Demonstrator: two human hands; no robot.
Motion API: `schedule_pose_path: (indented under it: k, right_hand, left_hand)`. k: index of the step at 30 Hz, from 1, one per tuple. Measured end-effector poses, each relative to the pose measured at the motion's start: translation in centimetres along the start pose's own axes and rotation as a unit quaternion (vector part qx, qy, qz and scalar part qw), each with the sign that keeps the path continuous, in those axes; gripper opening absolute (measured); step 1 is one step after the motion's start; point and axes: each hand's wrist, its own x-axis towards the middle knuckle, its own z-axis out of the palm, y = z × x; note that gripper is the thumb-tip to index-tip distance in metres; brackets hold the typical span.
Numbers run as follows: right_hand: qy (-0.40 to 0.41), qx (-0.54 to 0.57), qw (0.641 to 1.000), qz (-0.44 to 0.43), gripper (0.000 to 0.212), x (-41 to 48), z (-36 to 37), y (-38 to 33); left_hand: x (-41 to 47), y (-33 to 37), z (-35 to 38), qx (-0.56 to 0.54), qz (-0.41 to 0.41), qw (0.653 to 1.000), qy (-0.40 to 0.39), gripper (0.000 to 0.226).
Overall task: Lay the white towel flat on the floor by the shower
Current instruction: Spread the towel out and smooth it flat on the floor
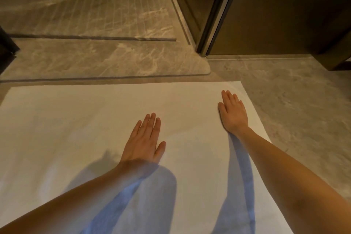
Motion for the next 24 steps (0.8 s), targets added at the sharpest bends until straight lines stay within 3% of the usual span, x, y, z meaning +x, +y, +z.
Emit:
schedule_pose_path:
  k: [8,12,24]
  right_hand:
    - [0.005,-0.019,1.0,-0.003,0.055,-0.1,0.1,-0.1]
    - [0.006,-0.018,1.0,0.0,0.056,-0.1,0.1,0.1]
    - [-0.006,-0.008,1.0,0.001,0.055,0.0,-0.2,-0.5]
  left_hand:
    - [5.0,0.5,-1.9,-0.022,0.051,0.998,0.029,0.067]
    - [9.3,0.9,-1.0,-0.025,0.067,0.997,-0.01,0.061]
    - [9.7,0.1,0.2,-0.015,0.072,0.997,0.011,0.068]
